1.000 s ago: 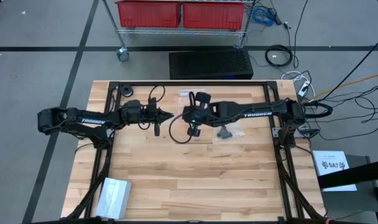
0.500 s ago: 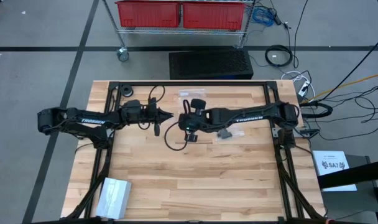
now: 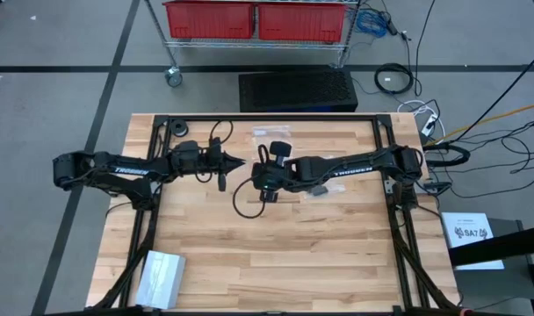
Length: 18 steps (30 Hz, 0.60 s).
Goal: Sort rubber bands
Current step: Put the left orange rubber band into the transparent zip bag
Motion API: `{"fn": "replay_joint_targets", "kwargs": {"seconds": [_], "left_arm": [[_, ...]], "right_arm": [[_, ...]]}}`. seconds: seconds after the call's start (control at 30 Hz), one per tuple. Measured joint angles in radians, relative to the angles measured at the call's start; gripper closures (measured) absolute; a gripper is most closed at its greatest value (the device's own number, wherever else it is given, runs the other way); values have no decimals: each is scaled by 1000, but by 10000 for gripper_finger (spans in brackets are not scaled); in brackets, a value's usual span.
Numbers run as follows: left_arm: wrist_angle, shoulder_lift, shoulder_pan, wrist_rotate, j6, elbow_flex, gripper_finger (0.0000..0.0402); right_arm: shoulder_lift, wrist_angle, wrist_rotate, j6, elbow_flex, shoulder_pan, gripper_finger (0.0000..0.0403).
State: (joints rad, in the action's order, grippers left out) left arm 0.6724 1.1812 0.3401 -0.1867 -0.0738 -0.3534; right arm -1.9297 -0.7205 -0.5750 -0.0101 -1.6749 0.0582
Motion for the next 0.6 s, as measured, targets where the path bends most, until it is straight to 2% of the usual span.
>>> {"fn": "replay_joint_targets", "kwargs": {"seconds": [0.6], "left_arm": [[1,1,0,1,-3,-1,401]], "right_arm": [[-31,33,93,-31,-1,-73,403]]}}
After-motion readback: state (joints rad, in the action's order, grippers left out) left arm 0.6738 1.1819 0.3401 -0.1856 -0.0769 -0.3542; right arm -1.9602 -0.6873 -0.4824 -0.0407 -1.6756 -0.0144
